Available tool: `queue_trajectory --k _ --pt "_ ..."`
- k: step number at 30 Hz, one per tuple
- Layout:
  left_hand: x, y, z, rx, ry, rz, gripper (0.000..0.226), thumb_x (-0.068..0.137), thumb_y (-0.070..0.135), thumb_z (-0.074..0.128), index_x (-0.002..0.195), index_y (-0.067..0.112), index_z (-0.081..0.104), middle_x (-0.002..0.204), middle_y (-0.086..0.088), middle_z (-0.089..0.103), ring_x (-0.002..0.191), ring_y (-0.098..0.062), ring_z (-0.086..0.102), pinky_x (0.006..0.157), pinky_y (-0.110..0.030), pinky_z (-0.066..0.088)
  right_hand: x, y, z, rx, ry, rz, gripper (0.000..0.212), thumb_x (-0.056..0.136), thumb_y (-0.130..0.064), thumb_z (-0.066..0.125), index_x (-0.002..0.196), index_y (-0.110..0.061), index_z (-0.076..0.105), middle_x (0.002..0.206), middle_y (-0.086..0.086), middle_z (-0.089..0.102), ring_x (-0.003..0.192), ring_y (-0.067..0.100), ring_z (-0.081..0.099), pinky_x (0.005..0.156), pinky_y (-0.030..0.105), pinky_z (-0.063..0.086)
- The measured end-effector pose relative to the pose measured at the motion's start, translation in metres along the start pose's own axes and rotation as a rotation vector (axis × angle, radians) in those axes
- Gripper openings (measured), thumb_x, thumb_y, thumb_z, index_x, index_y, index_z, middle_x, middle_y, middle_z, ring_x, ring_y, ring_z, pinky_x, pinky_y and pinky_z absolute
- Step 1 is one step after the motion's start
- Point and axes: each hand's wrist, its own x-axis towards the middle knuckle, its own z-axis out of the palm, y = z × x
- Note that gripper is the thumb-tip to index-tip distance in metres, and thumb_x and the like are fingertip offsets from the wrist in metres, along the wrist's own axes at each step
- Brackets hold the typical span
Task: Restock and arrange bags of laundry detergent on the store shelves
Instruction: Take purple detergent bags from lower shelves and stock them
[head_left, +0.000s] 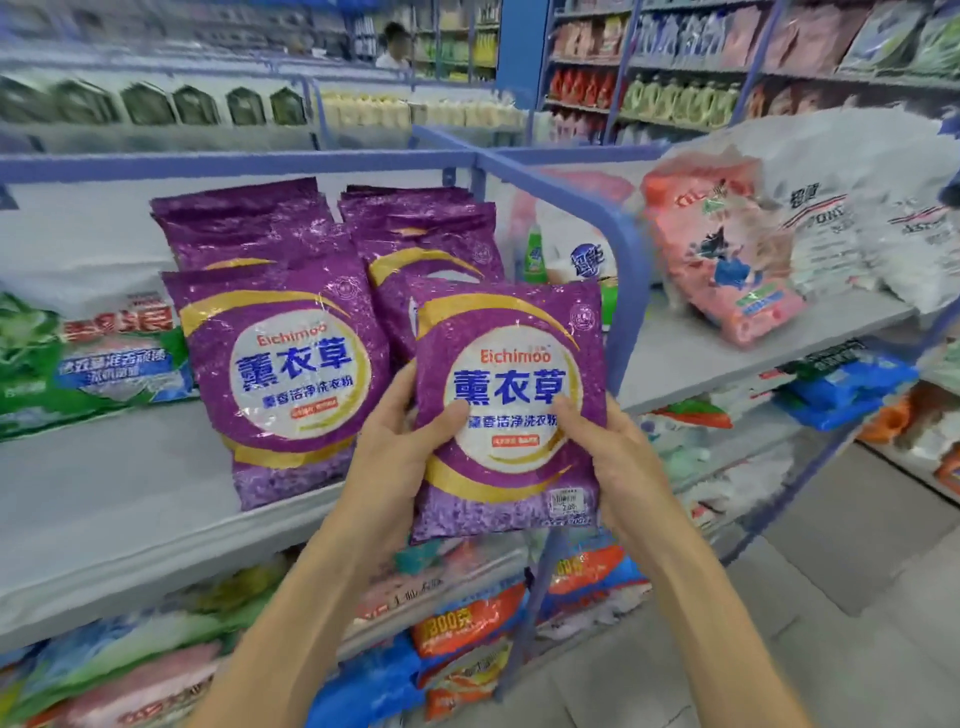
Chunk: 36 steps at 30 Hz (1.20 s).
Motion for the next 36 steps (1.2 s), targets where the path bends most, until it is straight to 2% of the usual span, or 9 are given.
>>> queue_trajectory --k 3,8,13,19,22,25,28,32,36 --pt "0.027 0.006 0.012 0.032 0.086 0.107 0.044 0.089 0.012 0.068 0.131 0.023 0.060 0.118 -0.005 0.075 0.110 -0.026 0.072 0.092 -0.042 0.060 0.043 -0.008 0.005 -0.075 -0.068 -0.065 0.012 0.098 -0.016 0.064 0.104 -0.021 0.074 0.099 -0.001 0.080 0.092 0.018 0.076 0.075 0.032 0.062" --pt "0.066 0.014 0.027 0.166 0.283 0.266 0.035 0.096 0.007 0.066 0.129 0.018 0.060 0.113 -0.004 0.077 0.105 -0.025 0.074 0.085 -0.040 0.062 0.103 -0.021 0.021 -0.100 -0.144 -0.137 0.015 0.099 -0.012 0.065 0.106 -0.023 0.073 0.102 -0.002 0.080 0.099 0.020 0.075 0.082 0.036 0.063" --pt "0.092 -0.003 0.040 0.213 0.542 0.396 0.033 0.093 0.000 0.068 0.114 0.024 0.065 0.095 0.007 0.079 0.092 -0.014 0.075 0.076 -0.032 0.062 0.136 -0.023 0.028 -0.001 -0.077 -0.106 0.019 0.092 -0.004 0.069 0.093 -0.022 0.074 0.094 -0.001 0.078 0.081 0.012 0.074 0.065 0.025 0.058" --pt "0.090 -0.029 0.045 0.441 0.748 0.505 0.046 0.095 0.021 0.070 0.137 0.027 0.053 0.125 0.006 0.069 0.115 -0.009 0.067 0.096 -0.040 0.058 0.130 -0.003 0.018 0.028 -0.128 -0.111 0.019 0.098 -0.010 0.064 0.111 -0.023 0.069 0.100 -0.008 0.078 0.094 0.010 0.074 0.077 0.029 0.060" --pt "0.080 -0.038 0.047 0.554 0.769 0.443 0.052 0.099 0.036 0.064 0.147 0.033 0.043 0.141 0.017 0.057 0.128 0.002 0.054 0.107 -0.039 0.051 0.121 0.005 0.011 -0.071 -0.178 -0.165 0.024 0.099 -0.016 0.065 0.122 -0.022 0.060 0.110 -0.007 0.074 0.104 0.012 0.071 0.085 0.033 0.061" --pt "0.060 -0.042 0.051 0.663 0.728 0.318 0.072 0.094 0.049 0.066 0.156 0.037 0.029 0.151 0.023 0.043 0.137 0.007 0.041 0.116 -0.038 0.042 0.101 0.022 -0.005 -0.355 -0.225 -0.265 0.065 0.095 -0.031 0.071 0.148 -0.023 0.034 0.140 -0.007 0.056 0.128 0.003 0.054 0.106 0.029 0.049" --pt "0.038 -0.040 0.055 0.771 0.659 0.130 0.105 0.071 0.048 0.086 0.156 0.040 0.024 0.139 0.029 0.051 0.132 0.005 0.046 0.113 -0.034 0.043 0.090 0.036 -0.020 -0.561 -0.314 -0.177 0.101 0.086 -0.038 0.078 0.158 -0.028 0.009 0.158 -0.007 0.032 0.145 0.008 0.035 0.120 0.036 0.036" --pt "0.031 -0.042 0.043 0.858 0.569 0.030 0.086 0.071 0.017 0.089 0.138 0.043 0.042 0.109 0.034 0.068 0.101 0.013 0.064 0.083 -0.014 0.052 0.100 0.039 -0.021 -0.644 -0.423 -0.144 0.097 0.089 -0.027 0.077 0.156 -0.036 0.008 0.155 -0.011 0.037 0.141 0.007 0.037 0.119 0.033 0.036" --pt "0.039 -0.040 0.027 0.794 0.594 0.031 0.070 0.073 0.008 0.088 0.126 0.037 0.053 0.106 0.028 0.071 0.100 0.008 0.066 0.091 -0.027 0.055 0.109 0.035 -0.008 -0.661 -0.487 -0.132 0.102 0.088 -0.027 0.078 0.155 -0.041 0.003 0.154 -0.014 0.037 0.140 0.003 0.040 0.116 0.027 0.037"
